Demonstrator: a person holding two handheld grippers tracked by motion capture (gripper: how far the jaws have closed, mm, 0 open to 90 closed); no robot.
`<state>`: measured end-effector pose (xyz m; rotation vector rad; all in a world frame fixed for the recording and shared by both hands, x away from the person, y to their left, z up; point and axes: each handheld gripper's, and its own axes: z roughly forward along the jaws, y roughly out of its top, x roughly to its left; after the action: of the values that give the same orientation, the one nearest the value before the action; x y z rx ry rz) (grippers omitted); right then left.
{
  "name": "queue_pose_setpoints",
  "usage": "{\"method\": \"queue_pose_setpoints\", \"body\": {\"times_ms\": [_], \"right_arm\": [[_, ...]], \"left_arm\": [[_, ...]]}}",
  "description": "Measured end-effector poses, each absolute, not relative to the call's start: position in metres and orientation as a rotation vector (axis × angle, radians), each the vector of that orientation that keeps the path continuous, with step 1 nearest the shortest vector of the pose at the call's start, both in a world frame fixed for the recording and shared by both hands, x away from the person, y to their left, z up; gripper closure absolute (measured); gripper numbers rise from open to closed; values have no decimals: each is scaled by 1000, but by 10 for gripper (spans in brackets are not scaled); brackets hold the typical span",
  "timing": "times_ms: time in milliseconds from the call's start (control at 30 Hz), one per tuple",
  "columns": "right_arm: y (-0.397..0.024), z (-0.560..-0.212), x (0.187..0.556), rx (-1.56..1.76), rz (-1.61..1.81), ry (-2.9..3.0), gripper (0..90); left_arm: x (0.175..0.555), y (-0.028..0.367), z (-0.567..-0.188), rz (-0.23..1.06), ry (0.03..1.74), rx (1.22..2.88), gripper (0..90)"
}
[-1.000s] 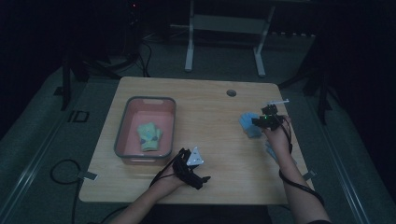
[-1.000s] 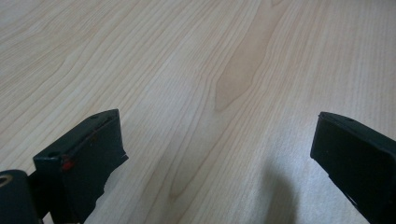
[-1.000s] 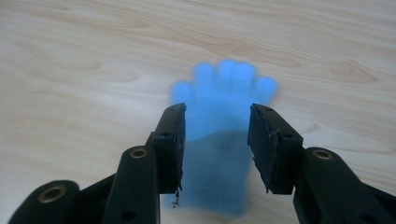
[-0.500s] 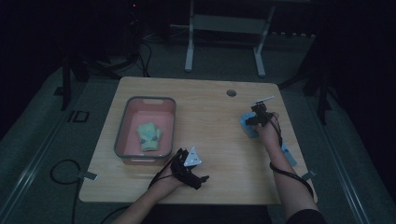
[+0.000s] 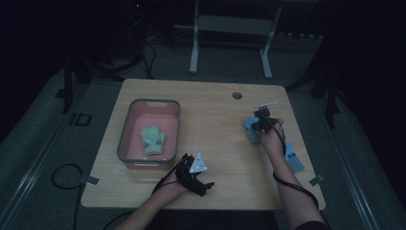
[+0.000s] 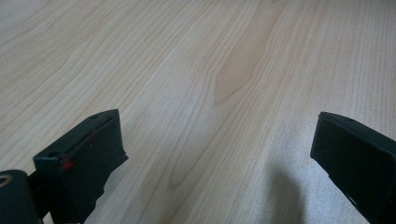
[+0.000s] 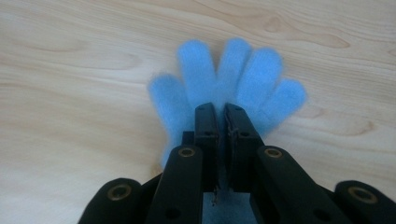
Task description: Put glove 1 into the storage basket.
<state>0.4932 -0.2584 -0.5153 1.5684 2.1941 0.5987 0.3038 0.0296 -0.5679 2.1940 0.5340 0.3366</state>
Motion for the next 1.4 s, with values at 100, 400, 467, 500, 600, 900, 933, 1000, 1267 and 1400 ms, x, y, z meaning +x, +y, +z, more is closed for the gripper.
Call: {"method": "queue_pose_setpoints", "body": {"times_ms": [100, 400, 467, 500, 600, 900, 933, 1000, 1267, 1400], "right_arm": [[-253, -501, 476, 1558, 669, 2190, 855], [-224, -471, 414, 1497, 803, 2169, 858], [-217, -471, 400, 1486, 815, 2159, 859], [-215, -472, 395, 1495, 820, 2143, 859], [-211, -474, 382, 1530, 862, 2126, 859], [-187, -499, 372, 1585, 817, 2103, 859], [-184, -503, 372, 1588, 810, 2091, 859], [-183, -511, 373, 1604, 800, 2082, 859], [-182, -544, 381, 1675, 749, 2124, 766], [-183, -537, 381, 1659, 771, 2129, 663]], "left_arm": [[303, 29, -568, 338, 528, 2198, 27], [302, 29, -567, 352, 524, 2190, 27], [303, 29, -566, 352, 520, 2191, 27], [303, 29, -566, 355, 516, 2190, 27], [303, 29, -566, 355, 515, 2185, 27], [303, 28, -566, 356, 514, 2173, 27], [303, 28, -566, 354, 513, 2172, 27], [302, 28, -566, 357, 510, 2173, 27], [302, 29, -566, 351, 497, 2161, 27], [302, 29, -567, 360, 497, 2173, 27]]}}
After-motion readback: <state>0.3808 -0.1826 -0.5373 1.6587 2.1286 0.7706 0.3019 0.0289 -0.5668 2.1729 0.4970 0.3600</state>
